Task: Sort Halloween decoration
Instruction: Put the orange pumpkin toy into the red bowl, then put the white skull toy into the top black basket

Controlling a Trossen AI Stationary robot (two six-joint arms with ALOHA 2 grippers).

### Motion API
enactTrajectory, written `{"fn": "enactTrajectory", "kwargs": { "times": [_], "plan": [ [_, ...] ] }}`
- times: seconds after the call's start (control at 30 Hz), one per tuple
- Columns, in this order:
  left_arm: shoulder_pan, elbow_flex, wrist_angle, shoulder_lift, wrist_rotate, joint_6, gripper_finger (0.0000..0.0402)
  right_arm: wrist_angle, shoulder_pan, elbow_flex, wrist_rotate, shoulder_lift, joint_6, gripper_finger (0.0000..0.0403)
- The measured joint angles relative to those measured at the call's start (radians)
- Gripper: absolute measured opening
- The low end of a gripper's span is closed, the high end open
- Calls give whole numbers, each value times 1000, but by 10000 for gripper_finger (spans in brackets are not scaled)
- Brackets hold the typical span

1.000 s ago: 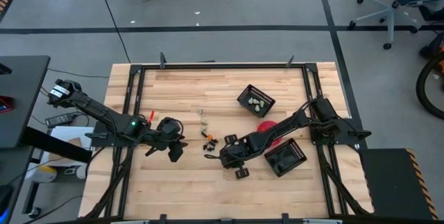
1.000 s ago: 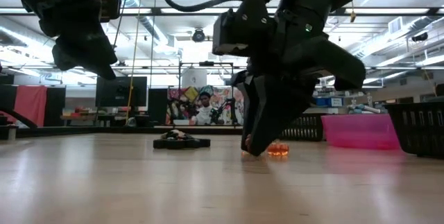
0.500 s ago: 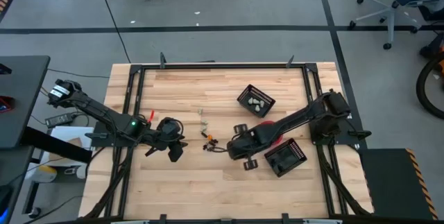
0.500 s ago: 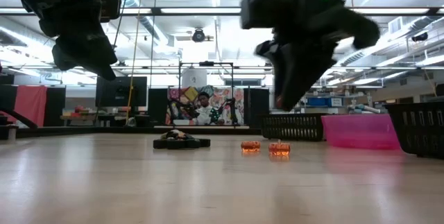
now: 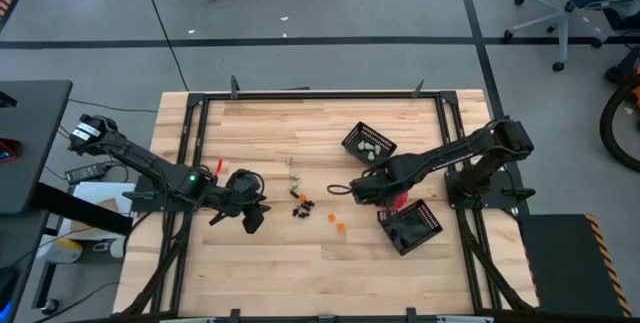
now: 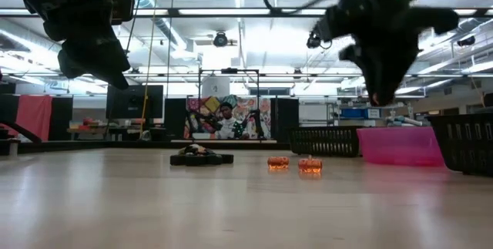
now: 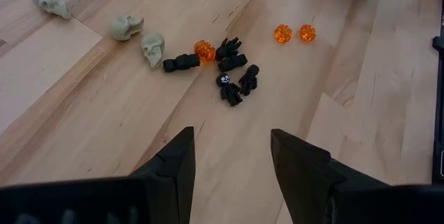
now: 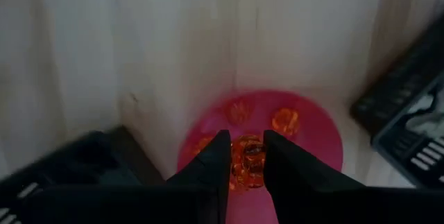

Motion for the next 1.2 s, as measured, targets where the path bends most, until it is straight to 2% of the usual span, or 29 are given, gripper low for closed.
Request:
{"fn": "enactTrajectory", "kwargs": {
  "times": [0.2, 0.4, 0.8, 0.93, 1.07, 1.2],
  "plan": [
    [0, 0, 0, 0, 0, 0, 162, 126, -58, -159, -83, -37, 41, 85],
    [0, 0, 0, 0, 0, 0, 162, 190, -103, -229, -150, -37, 59, 90],
    [0, 0, 0, 0, 0, 0, 162, 178, -121, -229, -182, -37, 51, 163],
    [0, 0, 0, 0, 0, 0, 162, 138, -121, -198, -192, -36, 48, 167],
    [0, 0, 0, 0, 0, 0, 162, 99, -121, -127, -155, -36, 29, 165],
    [0, 0, 0, 0, 0, 0, 162, 141, -119, -58, -135, -36, 14, 165]
  ]
}}
